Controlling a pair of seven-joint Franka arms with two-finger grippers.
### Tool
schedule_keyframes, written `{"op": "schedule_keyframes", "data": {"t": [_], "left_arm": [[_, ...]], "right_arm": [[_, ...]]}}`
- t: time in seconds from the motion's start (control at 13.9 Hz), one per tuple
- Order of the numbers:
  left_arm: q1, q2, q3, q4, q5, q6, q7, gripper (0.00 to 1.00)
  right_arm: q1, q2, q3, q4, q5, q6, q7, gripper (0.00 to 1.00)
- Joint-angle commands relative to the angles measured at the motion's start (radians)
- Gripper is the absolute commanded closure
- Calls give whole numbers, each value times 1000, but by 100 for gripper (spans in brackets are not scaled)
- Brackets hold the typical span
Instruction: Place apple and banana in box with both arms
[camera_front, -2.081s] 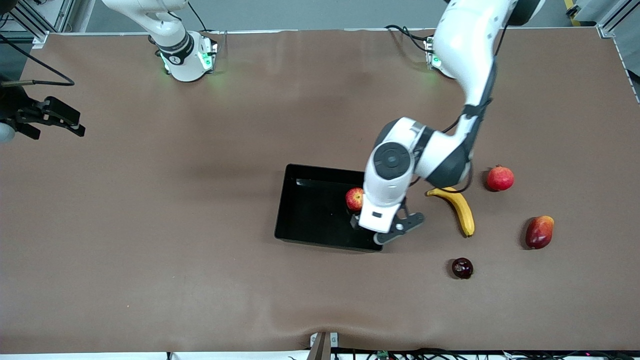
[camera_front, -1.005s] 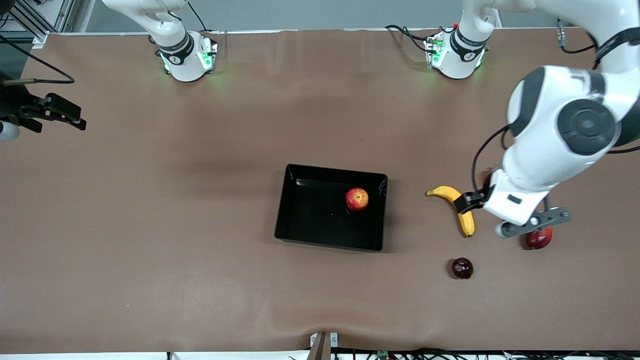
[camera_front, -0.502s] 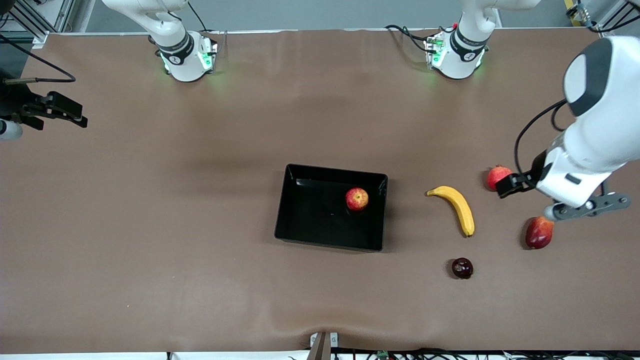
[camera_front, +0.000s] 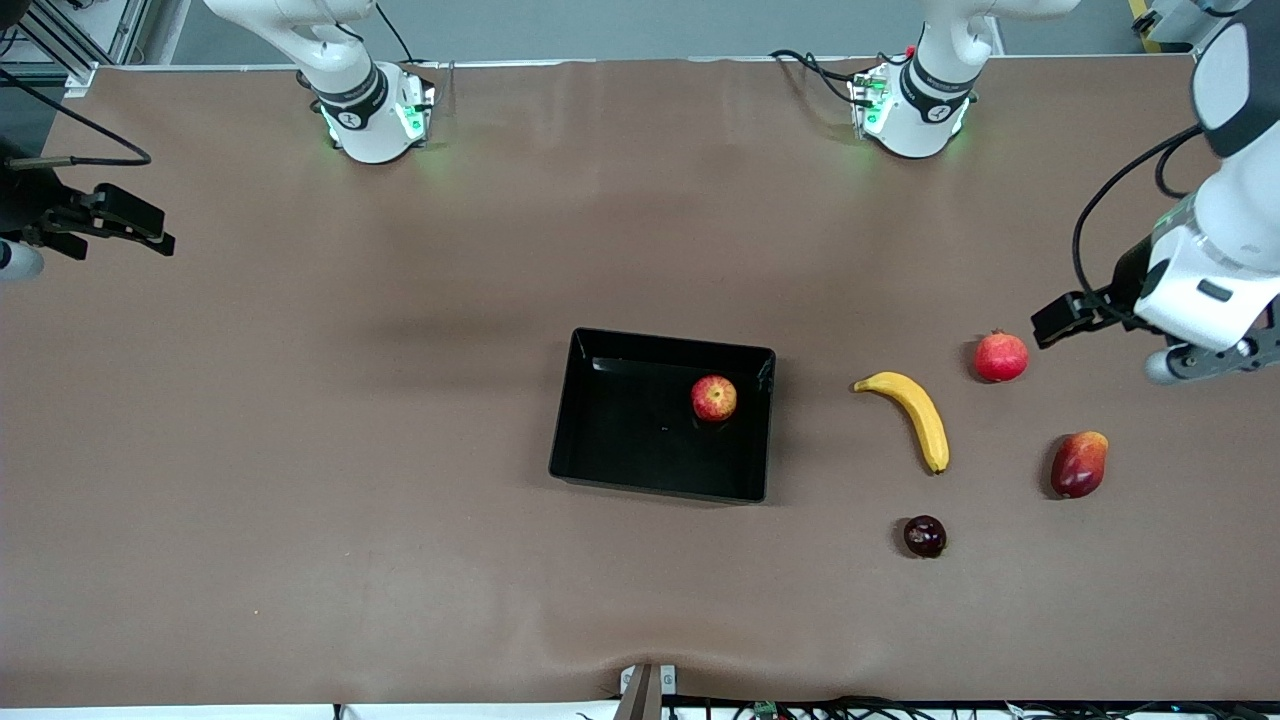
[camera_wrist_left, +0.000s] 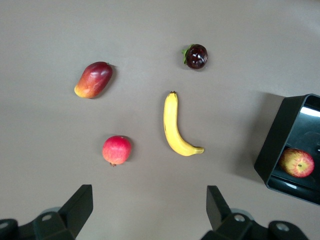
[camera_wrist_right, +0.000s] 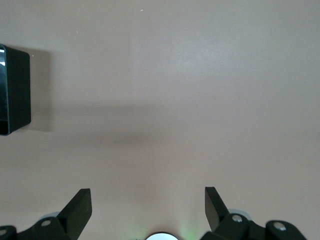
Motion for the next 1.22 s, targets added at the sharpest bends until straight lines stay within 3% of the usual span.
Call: {"op": "schedule_keyframes", "data": {"t": [0.0,0.79,1.0,1.15], "left_arm": [[16,-47,-8,-23,0,-15,15,0],[90,-107,-23,-24,-3,-84,134,0],[220,-124,-168,-42,-3,-86,134,0],[256,-147,-210,-70,-12,-84,134,0]], "right_arm": [[-5,3,7,15,3,-9,49,0],[-9,3,7,21,6,-13,-26,0],[-10,3,5,21,27,-13,-22,0],[-10,6,5,21,32,-12,-19,0]]}}
